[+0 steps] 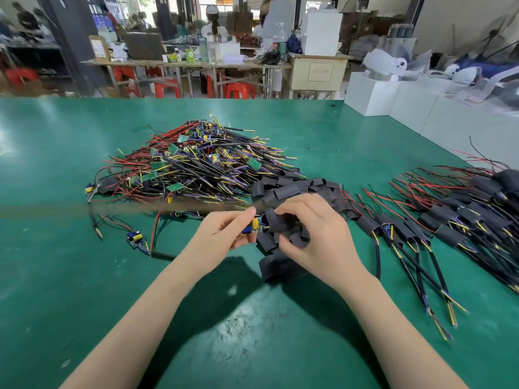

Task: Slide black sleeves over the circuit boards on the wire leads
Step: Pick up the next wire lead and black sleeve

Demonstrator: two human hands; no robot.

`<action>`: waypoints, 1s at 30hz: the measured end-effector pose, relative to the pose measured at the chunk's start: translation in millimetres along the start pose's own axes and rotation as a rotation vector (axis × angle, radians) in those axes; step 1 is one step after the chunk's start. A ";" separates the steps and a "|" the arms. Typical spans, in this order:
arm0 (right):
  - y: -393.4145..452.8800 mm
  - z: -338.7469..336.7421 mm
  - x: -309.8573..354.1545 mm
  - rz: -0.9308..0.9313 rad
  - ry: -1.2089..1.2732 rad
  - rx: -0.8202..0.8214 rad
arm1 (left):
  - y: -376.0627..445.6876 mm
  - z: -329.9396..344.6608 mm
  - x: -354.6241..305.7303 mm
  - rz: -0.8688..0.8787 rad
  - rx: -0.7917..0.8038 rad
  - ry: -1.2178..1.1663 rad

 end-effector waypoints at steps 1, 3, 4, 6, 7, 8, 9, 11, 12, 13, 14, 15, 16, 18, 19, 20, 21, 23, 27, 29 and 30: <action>-0.2 -0.1 -0.2 0.016 0.037 0.006 | 0.4 -0.1 1.0 -0.018 -0.011 -0.042; -0.2 -0.4 -0.5 0.044 0.100 0.019 | 0.8 -0.9 0.9 -0.025 -0.025 -0.089; 0.0 -0.7 -0.3 0.051 0.120 0.025 | 0.9 -1.1 0.2 -0.017 -0.025 -0.096; 0.9 -1.5 1.2 0.047 0.124 0.037 | 0.6 -1.7 -0.3 -0.004 -0.028 -0.105; 1.3 -1.9 2.3 0.036 0.096 0.041 | 0.4 -1.8 0.0 -0.002 -0.031 -0.105; 1.8 -2.1 3.3 0.020 0.049 0.044 | 0.2 -1.4 0.2 -0.004 -0.033 -0.105; 2.4 -2.0 3.8 0.006 -0.002 0.044 | 0.1 -0.5 0.4 -0.008 -0.032 -0.104; 3.4 -2.0 3.4 0.006 -0.052 0.039 | 0.1 0.6 1.1 -0.009 -0.027 -0.097; 3.6 -2.5 3.0 0.015 -0.045 0.033 | 0.2 0.2 1.2 -0.005 -0.024 -0.086; 3.5 -3.0 2.9 0.022 -0.027 0.028 | 0.3 -0.1 0.9 0.000 -0.021 -0.069; 3.0 -3.2 3.1 0.028 -0.001 0.026 | 0.2 -0.2 0.5 0.003 -0.016 -0.053; 2.5 -2.8 3.6 0.032 0.030 0.028 | 0.2 -0.2 0.5 0.005 -0.011 -0.044; 1.8 -1.8 3.9 0.039 0.068 0.036 | 0.1 -0.6 0.6 0.007 -0.010 -0.047; 0.6 1.4 3.8 0.066 0.162 0.068 | 0.2 -1.8 1.0 0.020 -0.013 -0.050; 0.1 3.0 3.2 0.082 0.206 0.087 | 0.3 -2.4 1.4 0.031 -0.010 -0.027; -0.2 4.2 2.5 0.094 0.235 0.102 | 0.2 -3.3 1.9 0.041 -0.008 0.022; -0.4 4.9 1.9 0.100 0.245 0.112 | 0.0 -4.9 1.9 0.056 -0.012 0.089; -0.1 4.4 0.5 0.104 0.231 0.112 | 0.2 -10.2 -1.5 0.090 -0.037 0.181; 1.1 0.1 -2.9 0.116 0.164 0.063 | 1.8 -17.2 -8.1 0.075 -0.047 -0.017; 1.6 -2.3 -3.2 0.109 0.128 0.026 | 1.3 -17.3 -6.9 0.053 -0.067 -0.097; 1.7 -3.2 -2.5 0.099 0.117 0.009 | 0.7 -16.7 -4.1 0.017 -0.092 -0.154</action>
Point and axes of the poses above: each hand's wrist, its own y-axis towards the middle knuckle, its own z-axis out of the palm, x = y × z, the point moved 7 cm from there along y, towards the middle knuckle, and after that the axes turned 10 degrees about -y, right-handed, at the moved point
